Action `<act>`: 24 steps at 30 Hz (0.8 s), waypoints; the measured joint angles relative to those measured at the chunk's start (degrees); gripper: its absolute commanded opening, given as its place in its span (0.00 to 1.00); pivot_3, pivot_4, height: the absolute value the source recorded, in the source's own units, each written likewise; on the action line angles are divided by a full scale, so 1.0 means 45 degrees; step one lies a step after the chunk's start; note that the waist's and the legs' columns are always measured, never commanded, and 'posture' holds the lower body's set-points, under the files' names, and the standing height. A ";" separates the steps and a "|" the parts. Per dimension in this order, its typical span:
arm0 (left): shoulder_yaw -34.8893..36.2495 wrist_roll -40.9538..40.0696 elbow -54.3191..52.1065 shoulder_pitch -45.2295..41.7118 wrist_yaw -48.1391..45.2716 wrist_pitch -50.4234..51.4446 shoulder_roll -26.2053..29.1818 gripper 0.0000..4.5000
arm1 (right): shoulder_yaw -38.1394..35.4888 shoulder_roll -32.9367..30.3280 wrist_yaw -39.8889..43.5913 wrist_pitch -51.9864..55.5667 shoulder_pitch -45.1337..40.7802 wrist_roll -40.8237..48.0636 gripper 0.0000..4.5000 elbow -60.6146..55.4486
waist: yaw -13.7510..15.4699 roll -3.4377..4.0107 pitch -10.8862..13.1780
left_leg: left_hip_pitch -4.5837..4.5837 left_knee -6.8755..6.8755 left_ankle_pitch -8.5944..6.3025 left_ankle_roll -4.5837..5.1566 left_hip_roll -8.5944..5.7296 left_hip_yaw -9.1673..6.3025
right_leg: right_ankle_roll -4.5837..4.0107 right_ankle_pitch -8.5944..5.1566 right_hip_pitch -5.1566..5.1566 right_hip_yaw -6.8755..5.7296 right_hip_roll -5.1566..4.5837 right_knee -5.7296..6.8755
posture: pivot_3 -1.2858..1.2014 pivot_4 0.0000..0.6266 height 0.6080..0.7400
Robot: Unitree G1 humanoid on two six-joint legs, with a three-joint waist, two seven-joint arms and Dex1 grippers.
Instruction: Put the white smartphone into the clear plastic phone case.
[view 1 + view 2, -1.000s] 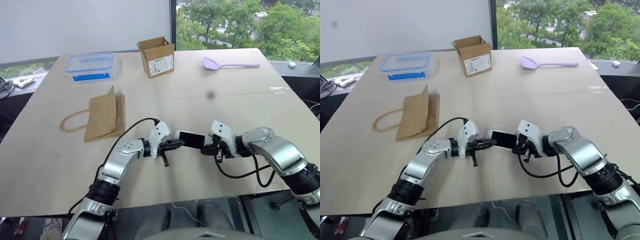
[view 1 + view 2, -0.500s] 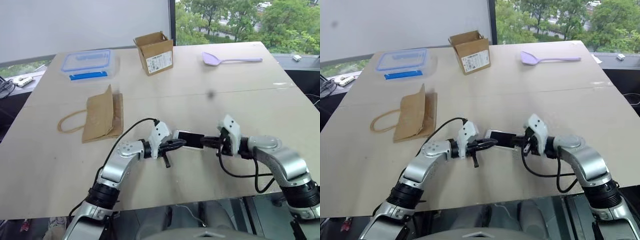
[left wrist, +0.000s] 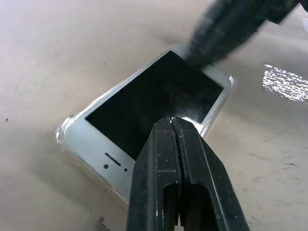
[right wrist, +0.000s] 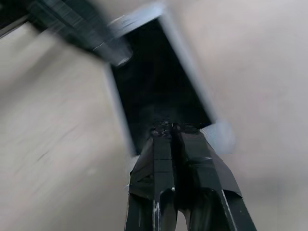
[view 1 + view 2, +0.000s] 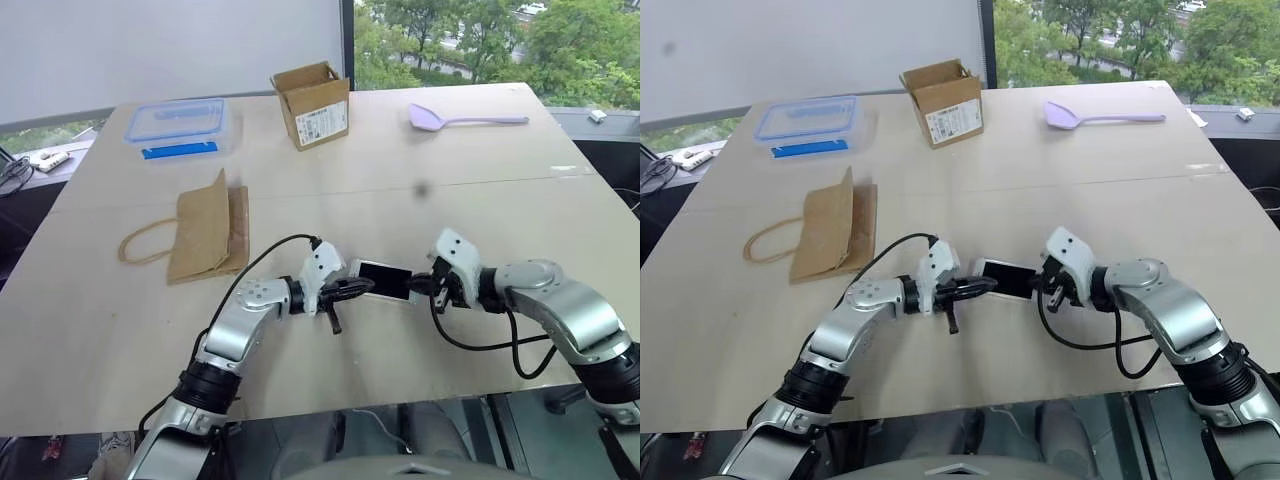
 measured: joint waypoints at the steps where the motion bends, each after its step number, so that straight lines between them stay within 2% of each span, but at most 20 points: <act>1: -0.0004 0.0003 -0.0001 0.0010 0.0065 0.0012 -0.0005 0.00 | 0.0299 -0.0128 0.0126 -0.0091 -0.0087 -0.0087 0.00 -0.0002 | -0.0005 0.0000 0.0000 | 0.0009 0.0001 -0.0002 0.0005 0.0000 0.0000 | 0.0002 -0.0001 0.0010 0.0001 0.0000 0.0000 | 0.52 0.24 1.00; 5: -0.0009 0.0013 -0.0003 0.0094 0.0215 0.0039 -0.0011 0.00 | 0.0938 -0.0338 0.0371 -0.0273 -0.0513 -0.0345 0.00 0.0373 | -0.0006 -0.0021 -0.0012 | 0.0070 0.0004 -0.0004 0.0011 0.0011 -0.0007 | 0.0050 -0.0030 0.0081 -0.0008 0.0009 -0.0014 | 0.52 0.24 1.00; 8: -0.0016 0.0059 -0.0002 0.0155 0.0297 0.0091 -0.0021 0.00 | 0.0886 0.0257 0.0186 -0.0296 -0.0928 -0.0393 0.00 0.1263 | -0.0022 -0.0035 -0.0021 | 0.0154 0.0003 -0.0007 0.0013 0.0035 0.0000 | 0.0060 -0.0036 0.0166 -0.0006 0.0021 -0.0032 | 0.52 0.24 1.00; 14: -0.0018 0.0073 -0.0167 0.0320 0.0467 0.0103 -0.0044 0.00 | -0.0634 0.1393 -0.0808 0.0204 -0.0979 -0.0158 0.00 0.2045 | -0.0001 -0.0019 -0.0005 | 0.0197 -0.0006 -0.0008 0.0012 0.0060 -0.0004 | 0.0062 -0.0038 0.0211 -0.0007 0.0049 -0.0048 | 0.52 0.24 1.00; 19: -0.0038 0.0032 -0.0291 0.0400 0.0450 0.0125 -0.0065 0.00 | -0.0551 0.0685 -0.0634 0.0520 -0.0907 -0.0168 0.00 0.1844 | 0.0038 -0.0014 -0.0004 | 0.0184 -0.0028 -0.0012 0.0015 0.0056 -0.0005 | 0.0008 -0.0008 0.0211 -0.0012 0.0042 -0.0092 | 0.52 0.24 1.00; 24: -0.0057 -0.0012 -0.0295 0.0408 0.0387 0.0129 -0.0064 0.00 | -0.0127 0.0120 -0.0044 0.0480 -0.0942 -0.0235 0.00 0.1580 | 0.0043 -0.0024 -0.0012 | 0.0185 -0.0040 -0.0026 0.0033 0.0056 -0.0005 | 0.0048 -0.0034 0.0213 -0.0019 0.0034 -0.0099 | 0.52 0.24 1.00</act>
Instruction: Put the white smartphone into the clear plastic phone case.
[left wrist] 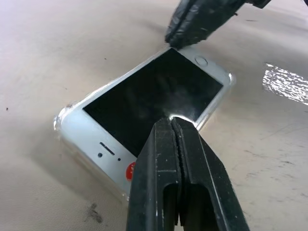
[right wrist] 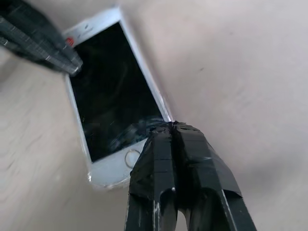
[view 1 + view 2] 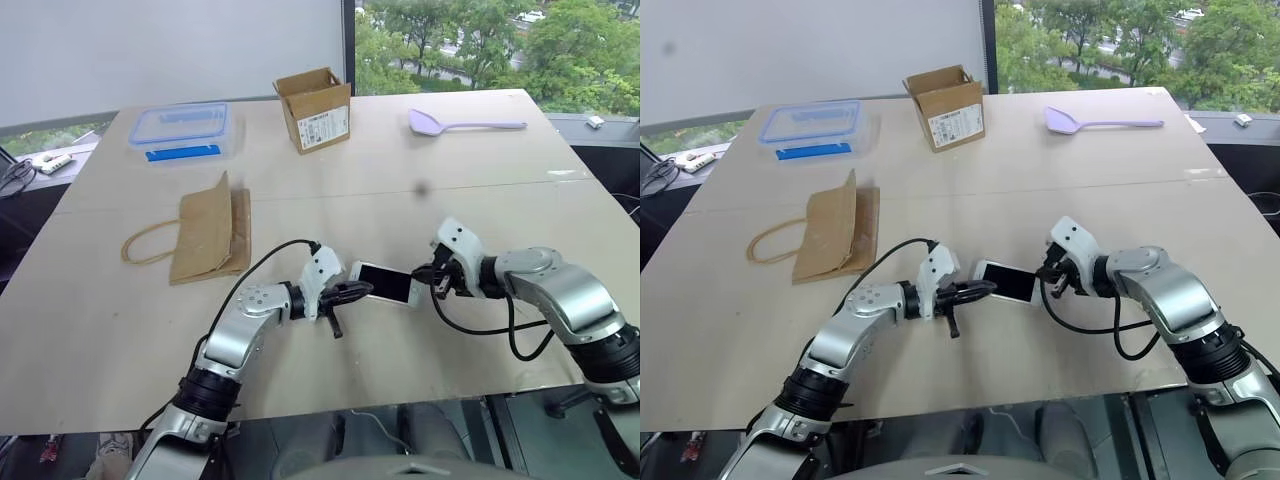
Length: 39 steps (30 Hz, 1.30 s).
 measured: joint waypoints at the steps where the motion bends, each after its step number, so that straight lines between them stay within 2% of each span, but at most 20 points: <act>1: 0.0000 0.0000 0.0000 -0.0001 -0.0013 -0.0002 0.0000 0.00 | 0.0087 -0.0028 0.0049 -0.0019 0.0000 -0.0083 0.00 0.0013 | 0.0001 -0.0007 -0.0004 | 0.0000 -0.0004 -0.0002 0.0002 0.0001 -0.0002 | 0.0002 -0.0002 0.0000 -0.0003 0.0000 -0.0002 | 0.52 0.24 1.00; 13: 0.0056 0.0027 0.0223 -0.0058 0.0020 0.0011 0.0040 0.00 | 0.0822 0.0325 0.0163 -0.1707 0.0113 -0.1510 0.00 0.0581 | -0.0077 -0.0132 -0.0110 | 0.0028 -0.0015 -0.0005 0.0000 0.0023 0.0004 | 0.0016 -0.0011 0.0012 0.0005 0.0014 -0.0007 | 0.52 0.24 1.00; 16: 0.0074 0.0023 0.0302 -0.0106 0.0017 -0.0034 0.0062 0.00 | 0.0327 0.0614 0.0009 -0.2662 0.0825 -0.1541 0.00 0.0547 | -0.0079 -0.0129 -0.0105 | 0.0031 -0.0011 -0.0004 -0.0002 0.0040 0.0005 | 0.0017 -0.0011 0.0013 0.0010 0.0031 -0.0006 | 0.52 0.24 1.00; 20: 0.0069 -0.0001 0.0310 -0.0159 -0.0070 -0.0169 0.0055 0.00 | 0.0288 -0.0456 0.0966 -0.4037 0.2207 -0.1427 0.00 -0.1009 | -0.0059 -0.0018 -0.0008 | 0.0001 -0.0014 -0.0004 -0.0002 0.0034 0.0013 | 0.0015 -0.0012 -0.0002 0.0011 0.0028 -0.0007 | 0.52 0.24 1.00; 24: 0.0041 0.0017 0.0485 -0.0353 -0.0071 -0.0183 0.0005 0.00 | 0.1224 -0.0893 0.1113 -0.5080 0.2035 -0.2589 0.00 -0.1201 | -0.0090 -0.0014 -0.0001 | 0.0010 -0.0018 -0.0009 -0.0008 0.0037 0.0019 | 0.0013 -0.0014 -0.0002 0.0017 0.0028 -0.0014 | 0.52 0.24 1.00; 27: 0.0027 0.0017 0.0538 -0.0361 -0.0100 -0.0241 -0.0048 0.00 | 0.1320 -0.0480 0.0421 -0.5719 0.1882 -0.3329 0.00 -0.0695 | -0.0045 -0.0033 -0.0007 | 0.0013 -0.0018 -0.0011 -0.0010 0.0037 0.0018 | 0.0014 -0.0015 0.0000 0.0017 0.0027 -0.0015 | 0.52 0.24 1.00; 30: 0.0321 -0.0166 0.0441 -0.0134 0.0007 -0.0445 -0.0180 0.00 | -0.0023 0.0536 -0.0138 -0.6039 0.2785 -0.2711 0.00 -0.0559 | 0.0024 -0.0055 0.0047 | -0.0019 -0.0016 -0.0010 -0.0011 0.0039 -0.0002 | 0.0011 -0.0016 -0.0013 0.0010 0.0026 -0.0016 | 0.52 0.24 1.00; 31: 0.0565 -0.0321 0.0378 0.0030 0.0099 -0.0479 -0.0225 0.06 | -0.0429 0.0737 -0.0172 -0.6014 0.3196 -0.2301 0.00 -0.0773 | 0.0031 -0.0042 0.0065 | -0.0046 -0.0015 -0.0009 -0.0012 0.0038 0.0002 | 0.0011 -0.0014 -0.0044 0.0015 0.0025 -0.0015 | 0.52 0.24 1.00; 33: 0.1211 -0.0786 0.0023 0.0321 0.0271 -0.0422 -0.0208 0.20 | -0.1286 0.0852 -0.0058 -0.5942 0.4105 -0.1363 0.14 -0.1317 | 0.0031 -0.0007 0.0100 | -0.0227 0.0019 0.0029 -0.0073 0.0030 0.0007 | -0.0047 0.0029 -0.0226 0.0023 0.0023 0.0007 | 0.52 0.24 1.00; 34: 0.1559 -0.1087 -0.0339 0.0543 0.0279 -0.0325 -0.0111 0.31 | -0.1773 0.0861 -0.0064 -0.5886 0.4488 -0.0997 0.22 -0.1597 | 0.0030 -0.0005 0.0101 | -0.0303 0.0037 0.0033 -0.0077 0.0030 0.0012 | -0.0059 0.0039 -0.0302 0.0030 0.0020 0.0023 | 0.52 0.24 1.00; 39: 0.2981 -0.2496 -0.2455 0.1887 0.0373 0.0784 0.0806 0.83 | -0.4527 0.0491 -0.0137 -0.5700 0.6078 0.0381 0.75 -0.2992 | -0.0011 0.0014 0.0114 | -0.0426 0.0014 0.0028 -0.0077 0.0025 0.0017 | -0.0067 0.0040 -0.0432 0.0035 -0.0031 0.0008 | 0.52 0.24 1.00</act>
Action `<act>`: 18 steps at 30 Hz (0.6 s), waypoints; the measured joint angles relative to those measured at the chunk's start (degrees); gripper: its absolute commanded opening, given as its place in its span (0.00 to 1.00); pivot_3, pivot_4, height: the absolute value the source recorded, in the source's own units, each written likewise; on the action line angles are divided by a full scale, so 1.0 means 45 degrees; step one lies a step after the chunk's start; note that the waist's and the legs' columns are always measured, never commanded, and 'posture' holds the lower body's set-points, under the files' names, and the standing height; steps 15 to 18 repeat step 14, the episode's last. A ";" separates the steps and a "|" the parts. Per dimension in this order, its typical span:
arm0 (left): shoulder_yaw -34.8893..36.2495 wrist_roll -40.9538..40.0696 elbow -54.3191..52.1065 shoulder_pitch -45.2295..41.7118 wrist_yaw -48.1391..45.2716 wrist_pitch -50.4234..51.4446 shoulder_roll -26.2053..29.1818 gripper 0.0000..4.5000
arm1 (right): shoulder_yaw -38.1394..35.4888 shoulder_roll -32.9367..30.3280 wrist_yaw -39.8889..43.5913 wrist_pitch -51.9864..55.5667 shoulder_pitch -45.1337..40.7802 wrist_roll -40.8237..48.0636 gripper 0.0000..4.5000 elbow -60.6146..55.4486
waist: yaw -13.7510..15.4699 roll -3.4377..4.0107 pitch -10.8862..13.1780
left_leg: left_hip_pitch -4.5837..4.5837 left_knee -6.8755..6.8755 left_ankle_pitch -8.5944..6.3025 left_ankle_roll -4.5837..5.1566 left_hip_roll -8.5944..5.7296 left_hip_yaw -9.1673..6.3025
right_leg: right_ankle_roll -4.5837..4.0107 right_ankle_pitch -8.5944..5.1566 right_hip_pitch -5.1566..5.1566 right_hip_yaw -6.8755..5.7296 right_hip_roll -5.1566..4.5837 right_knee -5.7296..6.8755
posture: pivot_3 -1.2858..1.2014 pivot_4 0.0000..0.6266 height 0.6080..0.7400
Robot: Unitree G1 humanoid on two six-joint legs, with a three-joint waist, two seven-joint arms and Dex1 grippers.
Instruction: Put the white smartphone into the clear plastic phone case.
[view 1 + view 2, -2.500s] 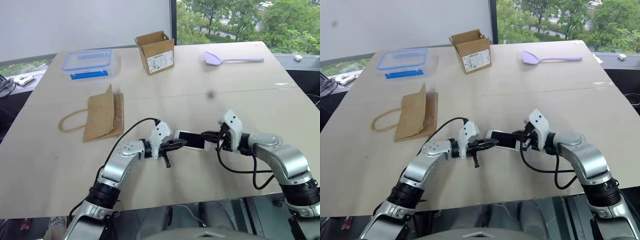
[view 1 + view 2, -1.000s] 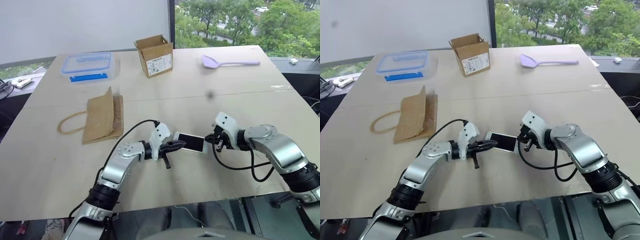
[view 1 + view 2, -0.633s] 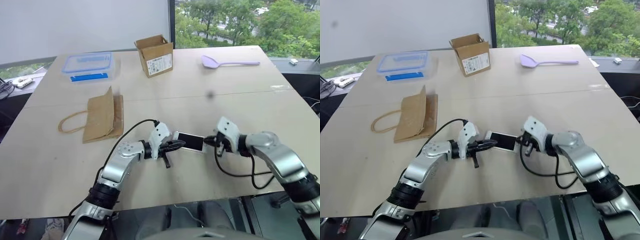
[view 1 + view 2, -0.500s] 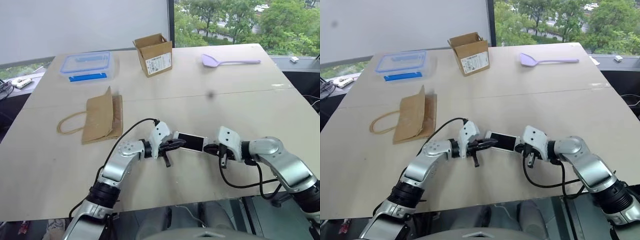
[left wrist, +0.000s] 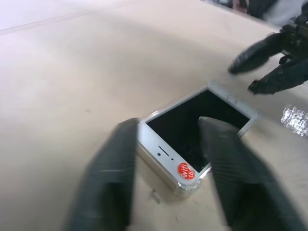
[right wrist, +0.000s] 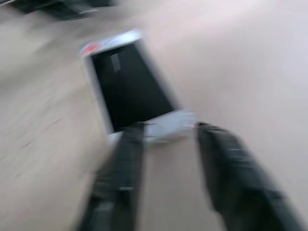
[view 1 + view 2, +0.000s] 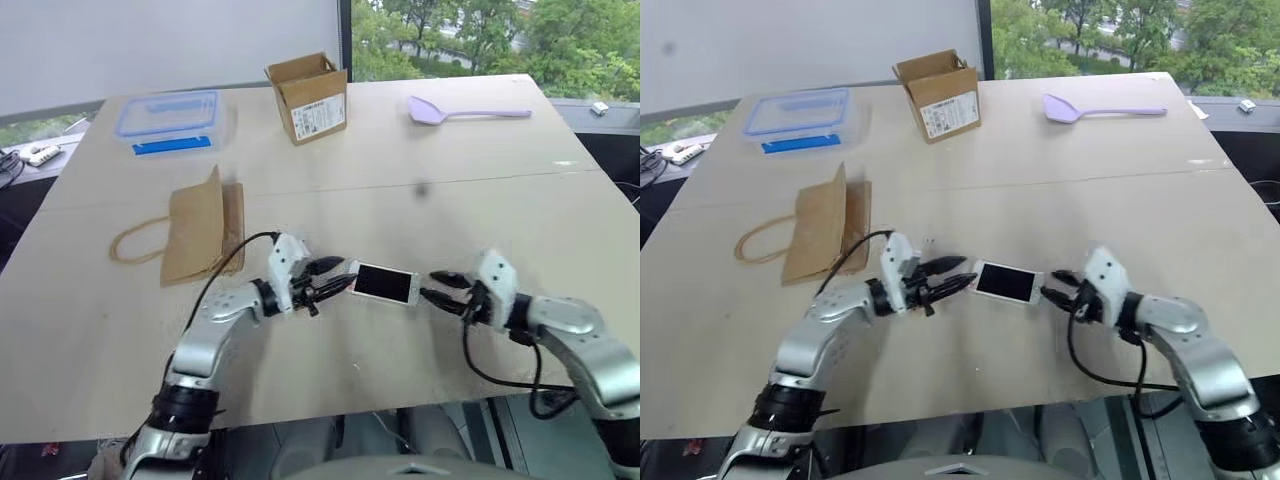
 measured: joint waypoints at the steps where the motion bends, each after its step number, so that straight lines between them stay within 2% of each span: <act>1: 0.0254 -0.0143 -0.0409 0.0357 0.0042 0.0185 0.0228 0.93 | -0.0425 -0.0131 0.0075 -0.0052 0.0419 0.0168 0.85 -0.0228 | 0.0024 0.0003 0.0004 | -0.0003 -0.0011 -0.0002 0.0001 0.0000 -0.0002 | -0.0002 -0.0001 -0.0001 -0.0003 -0.0001 -0.0010 | 0.52 0.24 1.00; 2: 0.0578 -0.0300 -0.0879 0.0867 0.0126 0.0342 0.0510 1.00 | -0.0909 -0.0318 0.0193 -0.0145 0.1000 0.0337 0.98 -0.0431 | 0.0048 0.0008 0.0009 | -0.0003 -0.0020 -0.0005 0.0004 0.0000 0.0000 | -0.0003 -0.0003 0.0000 -0.0003 -0.0002 -0.0019 | 0.52 0.24 1.00; 3: 0.0867 -0.0422 -0.1181 0.1313 0.0215 0.0474 0.0733 1.00 | -0.1279 -0.0441 0.0330 -0.0236 0.1491 0.0469 0.99 -0.0479 | 0.0070 0.0012 0.0014 | -0.0002 -0.0018 -0.0007 0.0007 -0.0001 0.0005 | -0.0003 -0.0003 0.0002 -0.0002 -0.0004 -0.0021 | 0.52 0.24 1.00; 10: 0.2561 -0.0819 -0.2855 0.4877 -0.0255 -0.0022 0.1792 1.00 | -0.3470 -0.0844 0.0895 -0.1470 0.3925 0.0701 0.99 -0.1134 | 0.0116 0.0043 0.0093 | 0.0025 0.0001 -0.0017 0.0026 0.0005 0.0029 | 0.0003 -0.0006 0.0043 -0.0002 -0.0004 -0.0013 | 0.52 0.24 1.00; 14: 0.3065 -0.1003 -0.3114 0.5560 -0.0379 -0.0266 0.1968 1.00 | -0.4333 -0.0860 0.0882 -0.1985 0.4660 0.0616 0.99 -0.1268 | 0.0283 0.0050 0.0107 | 0.0046 0.0025 -0.0023 0.0039 0.0005 0.0025 | 0.0006 -0.0007 0.0087 -0.0012 0.0003 -0.0013 | 0.52 0.24 1.00; 18: 0.3065 -0.1003 -0.3114 0.5560 -0.0379 -0.0266 0.1968 1.00 | -0.4333 -0.0860 0.0882 -0.1985 0.4660 0.0616 0.99 -0.1268 | 0.0283 0.0050 0.0107 | 0.0046 0.0025 -0.0023 0.0039 0.0005 0.0025 | 0.0006 -0.0007 0.0087 -0.0012 0.0003 -0.0013 | 0.52 0.24 1.00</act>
